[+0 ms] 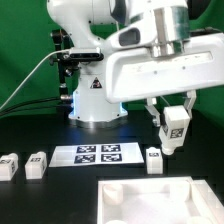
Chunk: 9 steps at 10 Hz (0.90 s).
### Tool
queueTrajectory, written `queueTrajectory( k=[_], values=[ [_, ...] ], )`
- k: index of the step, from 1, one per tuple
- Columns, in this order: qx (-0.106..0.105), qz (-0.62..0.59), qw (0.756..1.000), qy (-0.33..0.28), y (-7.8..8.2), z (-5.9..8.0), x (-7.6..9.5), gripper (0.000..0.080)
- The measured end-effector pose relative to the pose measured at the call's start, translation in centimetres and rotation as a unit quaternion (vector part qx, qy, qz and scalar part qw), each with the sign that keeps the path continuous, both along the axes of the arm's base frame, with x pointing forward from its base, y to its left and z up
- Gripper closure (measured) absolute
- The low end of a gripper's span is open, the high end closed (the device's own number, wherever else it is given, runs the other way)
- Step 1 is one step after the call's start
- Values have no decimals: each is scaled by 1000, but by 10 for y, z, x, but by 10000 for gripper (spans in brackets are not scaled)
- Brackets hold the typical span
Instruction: Assemble one leg
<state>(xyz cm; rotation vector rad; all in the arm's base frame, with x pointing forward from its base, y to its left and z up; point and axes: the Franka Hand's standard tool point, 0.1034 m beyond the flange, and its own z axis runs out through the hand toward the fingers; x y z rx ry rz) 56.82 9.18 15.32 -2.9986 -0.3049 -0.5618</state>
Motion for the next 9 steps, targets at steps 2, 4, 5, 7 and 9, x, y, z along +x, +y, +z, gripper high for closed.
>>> queueTrajectory(
  k=[2,4,5,7,9],
  values=[
    [3,0,997,-79,-8,4,33,509],
    [-5,-7,988,-157,-21,-14,17,509],
    [-5,-9,990,-143,-24,-23,14,509],
    [-5,-7,992,-123,-24,-27,12,509],
    [-2,1,995,-99,-26,-32,24,509]
  ],
)
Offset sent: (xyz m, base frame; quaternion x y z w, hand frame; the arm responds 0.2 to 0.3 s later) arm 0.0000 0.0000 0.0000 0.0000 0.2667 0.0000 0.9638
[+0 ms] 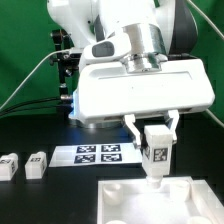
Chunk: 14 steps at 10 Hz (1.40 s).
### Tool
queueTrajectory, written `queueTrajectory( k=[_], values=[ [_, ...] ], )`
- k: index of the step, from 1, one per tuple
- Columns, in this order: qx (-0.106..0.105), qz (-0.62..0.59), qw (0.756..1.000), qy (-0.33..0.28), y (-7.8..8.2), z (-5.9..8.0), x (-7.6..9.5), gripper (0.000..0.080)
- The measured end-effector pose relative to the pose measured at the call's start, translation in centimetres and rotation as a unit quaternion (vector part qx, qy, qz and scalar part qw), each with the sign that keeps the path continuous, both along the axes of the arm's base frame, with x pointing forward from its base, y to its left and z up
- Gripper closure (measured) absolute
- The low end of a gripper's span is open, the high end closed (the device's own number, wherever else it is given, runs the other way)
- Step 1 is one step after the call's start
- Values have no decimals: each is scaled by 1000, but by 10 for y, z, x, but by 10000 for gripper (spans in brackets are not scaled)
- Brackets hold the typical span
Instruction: Assemble one leg
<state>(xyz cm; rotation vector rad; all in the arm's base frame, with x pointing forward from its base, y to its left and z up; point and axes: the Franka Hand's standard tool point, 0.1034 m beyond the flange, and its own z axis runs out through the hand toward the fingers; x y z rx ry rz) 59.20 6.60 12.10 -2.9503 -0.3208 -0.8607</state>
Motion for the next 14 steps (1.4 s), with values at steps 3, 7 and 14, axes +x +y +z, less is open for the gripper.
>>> queueTrajectory(
  k=[3,7,14],
  values=[
    [17,5,1000,-9,17,4,23,509],
    [30,7,999,-12,38,-4,35,509],
    [33,13,999,6,47,-32,29,509]
  ],
)
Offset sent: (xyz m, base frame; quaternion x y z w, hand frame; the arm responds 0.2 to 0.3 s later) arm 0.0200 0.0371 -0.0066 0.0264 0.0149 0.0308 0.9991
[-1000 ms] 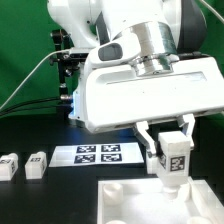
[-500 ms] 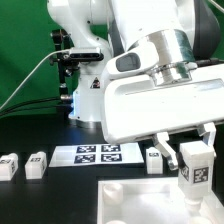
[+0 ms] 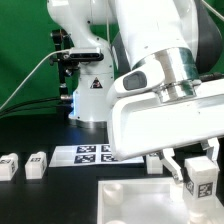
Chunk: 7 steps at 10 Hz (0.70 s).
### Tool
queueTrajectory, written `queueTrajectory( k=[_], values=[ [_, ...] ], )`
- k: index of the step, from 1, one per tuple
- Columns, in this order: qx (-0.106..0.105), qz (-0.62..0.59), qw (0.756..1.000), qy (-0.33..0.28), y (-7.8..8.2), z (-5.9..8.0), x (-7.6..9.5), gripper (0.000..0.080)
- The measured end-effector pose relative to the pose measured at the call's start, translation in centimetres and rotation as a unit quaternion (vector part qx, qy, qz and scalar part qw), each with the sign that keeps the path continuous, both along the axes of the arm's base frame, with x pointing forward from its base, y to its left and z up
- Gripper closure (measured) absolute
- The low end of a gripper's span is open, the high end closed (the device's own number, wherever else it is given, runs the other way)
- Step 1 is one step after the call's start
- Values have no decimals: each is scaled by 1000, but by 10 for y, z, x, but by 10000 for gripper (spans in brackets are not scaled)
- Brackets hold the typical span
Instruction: Assemble one leg
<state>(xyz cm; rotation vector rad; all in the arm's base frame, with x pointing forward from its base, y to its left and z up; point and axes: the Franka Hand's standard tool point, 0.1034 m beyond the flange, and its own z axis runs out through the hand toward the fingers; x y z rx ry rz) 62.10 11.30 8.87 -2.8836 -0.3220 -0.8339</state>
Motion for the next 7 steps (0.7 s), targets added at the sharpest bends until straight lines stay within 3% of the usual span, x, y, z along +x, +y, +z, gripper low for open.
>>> queueTrajectory(
  k=[7],
  values=[
    [3,-1,1000,-4,3,-13,-1,509]
  ],
)
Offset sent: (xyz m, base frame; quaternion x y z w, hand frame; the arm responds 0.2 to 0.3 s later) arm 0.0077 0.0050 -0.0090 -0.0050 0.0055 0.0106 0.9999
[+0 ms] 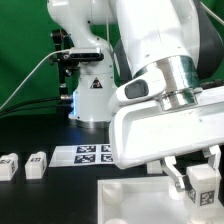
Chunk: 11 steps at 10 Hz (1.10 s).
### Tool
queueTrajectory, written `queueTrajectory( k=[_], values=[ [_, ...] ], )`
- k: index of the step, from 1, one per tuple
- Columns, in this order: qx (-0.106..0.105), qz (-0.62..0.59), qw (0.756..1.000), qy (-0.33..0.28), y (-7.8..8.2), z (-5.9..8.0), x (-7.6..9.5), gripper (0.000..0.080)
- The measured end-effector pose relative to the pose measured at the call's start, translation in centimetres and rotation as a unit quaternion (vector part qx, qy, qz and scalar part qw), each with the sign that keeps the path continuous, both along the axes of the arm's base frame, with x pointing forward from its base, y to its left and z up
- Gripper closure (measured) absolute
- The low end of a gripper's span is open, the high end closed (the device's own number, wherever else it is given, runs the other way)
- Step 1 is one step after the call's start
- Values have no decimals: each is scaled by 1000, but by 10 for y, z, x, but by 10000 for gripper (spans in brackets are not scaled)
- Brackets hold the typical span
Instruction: Assemble one leg
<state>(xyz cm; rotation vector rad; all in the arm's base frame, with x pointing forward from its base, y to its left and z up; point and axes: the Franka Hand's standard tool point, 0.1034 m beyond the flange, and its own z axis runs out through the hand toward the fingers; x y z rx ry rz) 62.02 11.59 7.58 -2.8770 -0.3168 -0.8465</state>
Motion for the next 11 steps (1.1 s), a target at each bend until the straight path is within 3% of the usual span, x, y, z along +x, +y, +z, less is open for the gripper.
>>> queueTrajectory(
  k=[3,8,9,10,11],
  values=[
    [4,-8,999,-39,1,-7,1,509],
    [4,-8,999,-39,1,-7,1,509],
    [4,-8,999,-39,1,-7,1,332],
    [4,-8,999,-39,1,-7,1,214],
    [4,-8,999,-39,1,-7,1,214]
  ],
)
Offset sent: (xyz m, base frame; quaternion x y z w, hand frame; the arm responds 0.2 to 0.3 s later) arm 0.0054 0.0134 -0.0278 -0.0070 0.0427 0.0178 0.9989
